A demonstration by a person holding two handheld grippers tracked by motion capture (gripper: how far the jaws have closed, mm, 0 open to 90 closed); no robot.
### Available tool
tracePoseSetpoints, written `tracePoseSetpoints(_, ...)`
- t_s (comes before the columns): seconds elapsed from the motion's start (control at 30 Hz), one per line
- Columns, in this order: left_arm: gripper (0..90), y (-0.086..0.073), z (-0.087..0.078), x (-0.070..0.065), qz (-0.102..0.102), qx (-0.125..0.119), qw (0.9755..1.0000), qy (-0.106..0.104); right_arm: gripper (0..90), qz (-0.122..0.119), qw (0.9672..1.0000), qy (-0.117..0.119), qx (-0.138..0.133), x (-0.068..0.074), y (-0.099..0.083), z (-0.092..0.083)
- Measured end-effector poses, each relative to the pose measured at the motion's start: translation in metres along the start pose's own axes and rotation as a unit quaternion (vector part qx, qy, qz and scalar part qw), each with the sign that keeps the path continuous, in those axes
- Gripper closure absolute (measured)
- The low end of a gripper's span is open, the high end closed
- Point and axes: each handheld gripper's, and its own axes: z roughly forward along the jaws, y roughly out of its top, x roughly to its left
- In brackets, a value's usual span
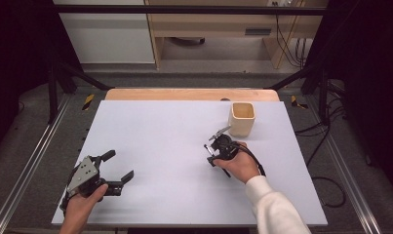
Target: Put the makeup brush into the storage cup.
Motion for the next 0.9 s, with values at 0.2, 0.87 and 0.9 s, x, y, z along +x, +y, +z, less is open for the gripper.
tracePoseSetpoints(0.2, 1.6, 0.0000, -0.0001, 0.0000, 0.000, 0.000, 1.0000, 0.000, 54.0, 0.007, 1.0000, 0.005, 0.002, 0.0000, 0.0004, 0.0012)
tracePoseSetpoints(0.87, 1.7, -0.0003, 0.0010, -0.0010, 0.002, 0.003, 1.0000, -0.003, 66.5, 0.034, 0.9994, 0.007, 0.006, -0.0008, 0.0008, 0.0061)
tracePoseSetpoints(0.9, 1.7, -0.0002, 0.0011, -0.0010, 0.002, 0.003, 1.0000, -0.003, 66.9, 0.032, 0.9994, 0.007, 0.006, -0.0012, 0.0007, 0.0063)
